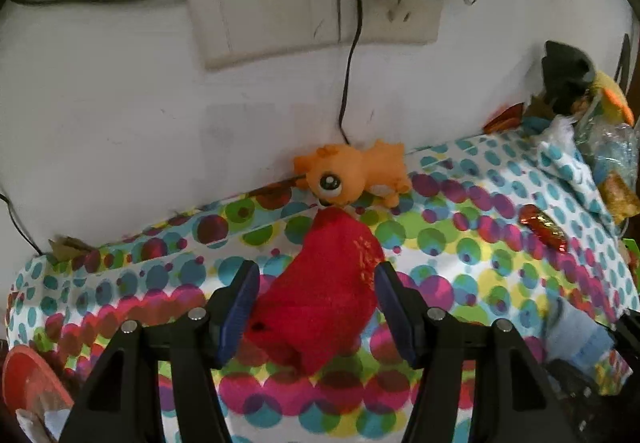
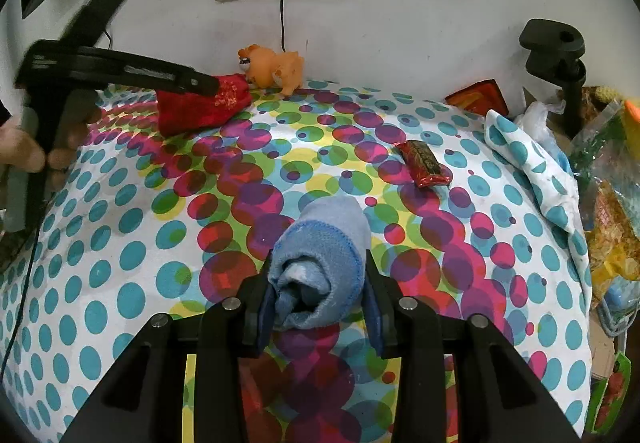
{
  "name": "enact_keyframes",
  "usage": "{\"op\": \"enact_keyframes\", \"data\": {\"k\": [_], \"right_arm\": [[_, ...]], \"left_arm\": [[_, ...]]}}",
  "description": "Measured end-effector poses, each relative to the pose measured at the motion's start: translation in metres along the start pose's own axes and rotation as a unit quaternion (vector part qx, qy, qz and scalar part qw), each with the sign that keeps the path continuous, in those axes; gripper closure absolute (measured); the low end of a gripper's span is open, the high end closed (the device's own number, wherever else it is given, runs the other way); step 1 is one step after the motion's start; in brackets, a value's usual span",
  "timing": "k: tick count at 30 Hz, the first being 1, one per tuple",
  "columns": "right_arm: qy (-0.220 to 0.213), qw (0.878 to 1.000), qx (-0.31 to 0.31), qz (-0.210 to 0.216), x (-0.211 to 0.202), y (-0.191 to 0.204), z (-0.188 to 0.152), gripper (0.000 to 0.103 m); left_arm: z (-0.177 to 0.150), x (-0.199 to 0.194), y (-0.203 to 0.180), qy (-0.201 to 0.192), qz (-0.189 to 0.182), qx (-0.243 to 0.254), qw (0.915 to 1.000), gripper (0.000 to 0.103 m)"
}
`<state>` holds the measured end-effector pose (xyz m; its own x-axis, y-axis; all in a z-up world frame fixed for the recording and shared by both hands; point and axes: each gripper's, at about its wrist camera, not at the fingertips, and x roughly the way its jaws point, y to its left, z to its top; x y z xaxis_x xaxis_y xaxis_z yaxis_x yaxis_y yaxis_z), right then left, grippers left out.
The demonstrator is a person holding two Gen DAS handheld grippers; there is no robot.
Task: Organize objects
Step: 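Move the left gripper to the second red sock and grasp it, then lift and carry the red sock over the tray with the left gripper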
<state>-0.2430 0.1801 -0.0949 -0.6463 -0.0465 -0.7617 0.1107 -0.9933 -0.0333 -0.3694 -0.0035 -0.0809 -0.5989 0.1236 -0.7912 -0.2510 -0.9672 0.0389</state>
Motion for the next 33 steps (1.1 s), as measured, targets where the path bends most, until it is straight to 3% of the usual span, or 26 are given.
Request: {"op": "enact_keyframes", "data": {"k": [12,16,19,33], "right_arm": [[0.001,1.0,0.005,-0.004,0.002,0.003,0.0,0.068],[0.001,1.0,0.005,-0.006,0.002,0.004,0.001,0.068],[0.002,1.0,0.006,-0.006,0.002,0.004,0.001,0.068],[0.004,1.0,0.007,-0.017,0.005,0.007,0.0,0.068]], "left_arm": [[-0.017,0.019,-0.006,-0.007,0.034,-0.007,0.9994,0.043],[-0.021,0.014,-0.009,-0.011,0.04,-0.005,0.9991,0.067],[-0.022,0.009,-0.004,-0.011,0.033,-0.021,0.9992,0.074],[-0.046,-0.036,-0.01,-0.016,0.029,-0.03,0.999,0.075]]}}
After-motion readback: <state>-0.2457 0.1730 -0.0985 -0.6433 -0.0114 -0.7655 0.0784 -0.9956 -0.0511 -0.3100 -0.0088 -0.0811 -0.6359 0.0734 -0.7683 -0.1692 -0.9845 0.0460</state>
